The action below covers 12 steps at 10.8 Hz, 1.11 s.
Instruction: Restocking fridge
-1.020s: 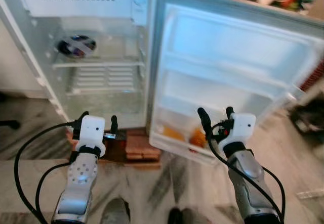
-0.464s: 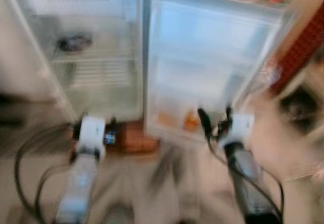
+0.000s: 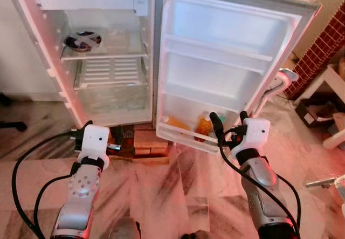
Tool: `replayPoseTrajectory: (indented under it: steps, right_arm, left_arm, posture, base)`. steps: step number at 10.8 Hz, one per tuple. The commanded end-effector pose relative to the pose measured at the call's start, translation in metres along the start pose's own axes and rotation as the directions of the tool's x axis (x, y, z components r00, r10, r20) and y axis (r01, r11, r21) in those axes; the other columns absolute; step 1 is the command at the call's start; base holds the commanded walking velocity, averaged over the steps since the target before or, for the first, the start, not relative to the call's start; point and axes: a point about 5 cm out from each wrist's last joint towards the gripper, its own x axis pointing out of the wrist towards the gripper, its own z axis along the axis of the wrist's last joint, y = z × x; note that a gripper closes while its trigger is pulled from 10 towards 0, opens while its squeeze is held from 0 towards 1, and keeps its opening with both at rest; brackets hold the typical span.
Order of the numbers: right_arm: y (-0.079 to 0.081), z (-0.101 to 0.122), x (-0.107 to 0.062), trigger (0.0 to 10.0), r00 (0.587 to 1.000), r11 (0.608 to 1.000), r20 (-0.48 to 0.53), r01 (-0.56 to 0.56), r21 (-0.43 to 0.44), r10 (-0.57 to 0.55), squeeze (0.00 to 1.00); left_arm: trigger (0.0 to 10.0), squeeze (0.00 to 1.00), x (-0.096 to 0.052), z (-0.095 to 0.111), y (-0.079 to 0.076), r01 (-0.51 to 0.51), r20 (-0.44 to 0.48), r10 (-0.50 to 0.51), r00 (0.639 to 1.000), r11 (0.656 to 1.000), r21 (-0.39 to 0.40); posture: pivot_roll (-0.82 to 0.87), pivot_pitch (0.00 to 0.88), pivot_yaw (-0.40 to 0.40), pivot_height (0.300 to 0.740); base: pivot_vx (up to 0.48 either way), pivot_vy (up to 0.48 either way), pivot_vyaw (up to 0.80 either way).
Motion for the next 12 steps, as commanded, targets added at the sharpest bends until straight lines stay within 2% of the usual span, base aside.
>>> replayPoseTrajectory:
  steps: [1, 5, 10, 12]
  right_arm:
    - [-0.0092, 0.0039, 0.0024, 10.0, 1.0, 1.0, 0.012, 0.025, -0.018, -0.025, 0.0]
    - [-0.0062, 0.0052, 0.0058, 10.0, 1.0, 0.999, 0.024, 0.001, -0.034, -0.001, 0.0]
    - [-0.003, 0.0079, 0.0099, 10.0, 0.999, 0.998, 0.04, -0.029, -0.047, 0.031, 0.0]
    - [-0.0026, 0.0094, 0.0122, 10.0, 0.998, 0.998, 0.046, -0.037, -0.051, 0.039, 0.0]
  left_arm:
    - [10.0, 0.0, 0.0016, 0.0025, -0.0057, 0.021, 0.004, -0.021, 1.0, 1.0, -0.014]
    - [10.0, 0.0, 0.0026, 0.003, -0.0067, 0.03, 0.006, -0.03, 1.0, 0.999, -0.018]
    - [10.0, 0.0, 0.0032, 0.0032, -0.0073, 0.028, 0.006, -0.028, 1.0, 0.999, -0.021]
    - [10.0, 0.0, 0.0035, 0.0028, -0.0069, 0.024, 0.003, -0.024, 1.0, 1.0, -0.017]
  posture:
    - [0.16, 0.065, -0.066, 0.74]
    - [0.16, 0.063, -0.067, 0.74]
    - [0.16, 0.062, -0.069, 0.74]
    - [0.16, 0.061, -0.07, 0.74]
  base:
    - [0.0, -0.428, 0.0]
    - [0.0, -0.425, 0.0]
    - [0.0, -0.39, 0.75]
    - [0.27, -0.319, 0.74]
